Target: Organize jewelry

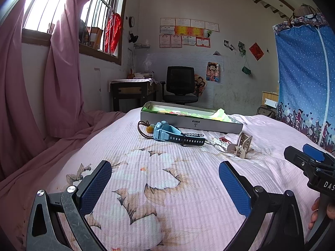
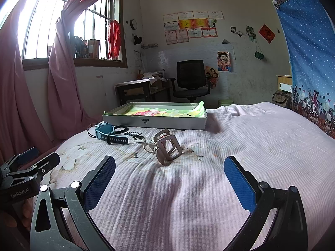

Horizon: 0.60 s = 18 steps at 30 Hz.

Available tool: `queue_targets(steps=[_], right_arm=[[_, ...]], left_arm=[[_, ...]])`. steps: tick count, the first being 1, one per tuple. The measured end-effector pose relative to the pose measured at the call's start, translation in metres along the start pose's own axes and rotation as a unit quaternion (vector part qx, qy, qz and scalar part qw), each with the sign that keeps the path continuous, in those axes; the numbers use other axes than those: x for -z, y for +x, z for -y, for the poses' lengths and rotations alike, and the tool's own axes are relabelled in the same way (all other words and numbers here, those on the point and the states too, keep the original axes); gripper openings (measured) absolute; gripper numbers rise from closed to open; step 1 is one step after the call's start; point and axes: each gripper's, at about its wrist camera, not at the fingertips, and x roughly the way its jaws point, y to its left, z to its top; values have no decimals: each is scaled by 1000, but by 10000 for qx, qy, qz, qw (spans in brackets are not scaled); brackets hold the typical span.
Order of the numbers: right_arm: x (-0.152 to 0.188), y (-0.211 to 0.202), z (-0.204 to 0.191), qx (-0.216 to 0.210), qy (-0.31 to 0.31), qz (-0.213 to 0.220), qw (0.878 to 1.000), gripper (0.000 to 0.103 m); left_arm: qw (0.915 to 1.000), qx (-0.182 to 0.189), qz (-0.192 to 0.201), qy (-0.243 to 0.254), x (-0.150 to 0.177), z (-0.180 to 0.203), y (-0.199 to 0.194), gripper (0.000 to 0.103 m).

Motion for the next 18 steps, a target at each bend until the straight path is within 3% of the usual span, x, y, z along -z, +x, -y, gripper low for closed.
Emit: queue_targets(steps=[18], right_arm=[[0, 0, 0, 1, -2, 9, 10000, 102]], left_arm=[[10000, -3, 1, 18, 0, 3, -4, 103]])
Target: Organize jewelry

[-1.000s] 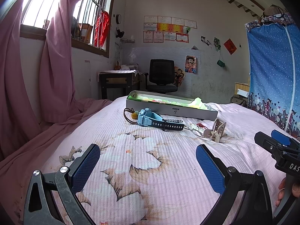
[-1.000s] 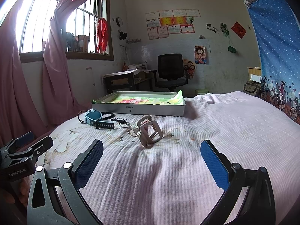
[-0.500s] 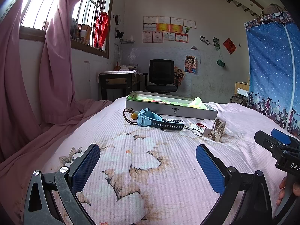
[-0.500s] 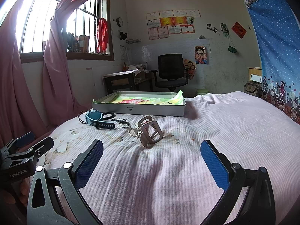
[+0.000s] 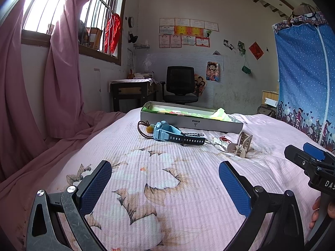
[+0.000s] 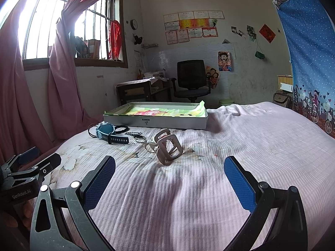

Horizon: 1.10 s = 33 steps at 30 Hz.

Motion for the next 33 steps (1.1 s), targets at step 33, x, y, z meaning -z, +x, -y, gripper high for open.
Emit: queue_targets(steps=[33], right_arm=[[-4, 17, 3, -116, 121, -250, 9995, 102]], left_arm=[[9986, 64, -473, -249, -5, -27, 30, 103]])
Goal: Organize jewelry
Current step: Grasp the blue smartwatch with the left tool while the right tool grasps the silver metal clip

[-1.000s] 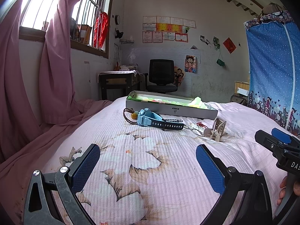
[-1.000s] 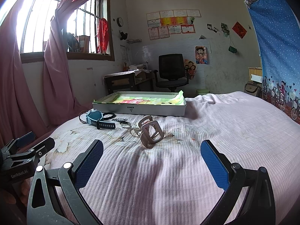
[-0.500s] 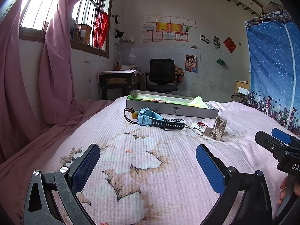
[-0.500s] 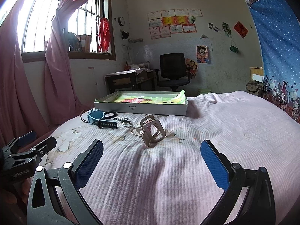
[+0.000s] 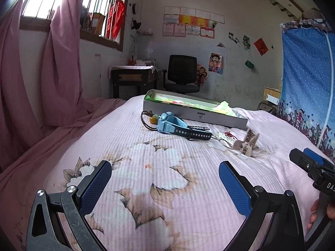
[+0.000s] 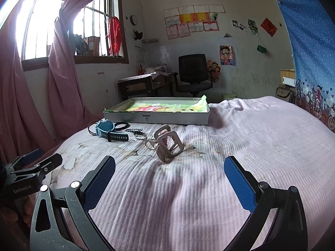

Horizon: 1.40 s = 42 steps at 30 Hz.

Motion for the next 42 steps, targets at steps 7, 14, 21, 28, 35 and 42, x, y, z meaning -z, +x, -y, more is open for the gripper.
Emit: queue_targets(steps=[7, 14, 21, 28, 35, 42], right_arm=[[-10, 28, 1, -52, -172, -281, 9994, 102], [-27, 61, 1, -152, -373, -579, 9975, 102], [-36, 101, -1, -412, -421, -965, 9936, 102], [-37, 128, 2, -284, -303, -1207, 9918, 102], [-35, 145, 6, -397, -209, -1477, 9880, 102], [-27, 158, 10, -580, -49, -1724, 9833, 81]], left_arm=[[9998, 25, -158, -98, -24, -7, 21, 103], [9974, 357, -484, -387, -50, -14, 60, 103], [9924, 627, -988, -386, -60, -3, 106, 103], [9866, 775, -1382, -384, -65, 6, 146, 102], [9822, 876, -1580, -511, -68, 11, 173, 89], [9805, 926, -1648, -539, -65, 12, 180, 75]])
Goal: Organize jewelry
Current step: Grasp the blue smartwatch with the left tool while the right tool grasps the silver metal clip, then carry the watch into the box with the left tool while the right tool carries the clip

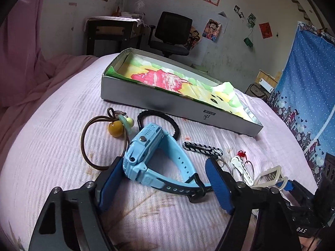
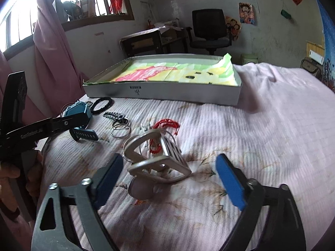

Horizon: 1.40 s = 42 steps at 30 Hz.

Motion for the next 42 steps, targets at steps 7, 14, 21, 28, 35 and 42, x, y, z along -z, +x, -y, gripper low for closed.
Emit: queue_targets(steps=[7, 14, 21, 28, 35, 42], right_arm=[[4, 5, 2, -171, 77, -61, 9998, 68], [7, 10, -3, -209, 3, -135, 9997, 54], [8, 5, -4, -213, -33, -50, 9998, 54], [8, 1, -11, -230, -169, 29, 9996, 54], [6, -4, -11, -225, -181, 194, 9994, 54], [3, -17, -12, -248, -175, 570, 9979, 54]], left_arm=[[10000, -11, -61, -60, -1, -3, 7, 68], [9999, -16, 28, -158, 0, -7, 6, 57], [9992, 184, 148, -313, 4, -14, 0, 39], [9993, 248, 205, -209, 6, -9, -5, 34], [9981, 430, 399, -214, 16, -7, -20, 30], [9955, 671, 633, -217, 25, -3, -35, 30]])
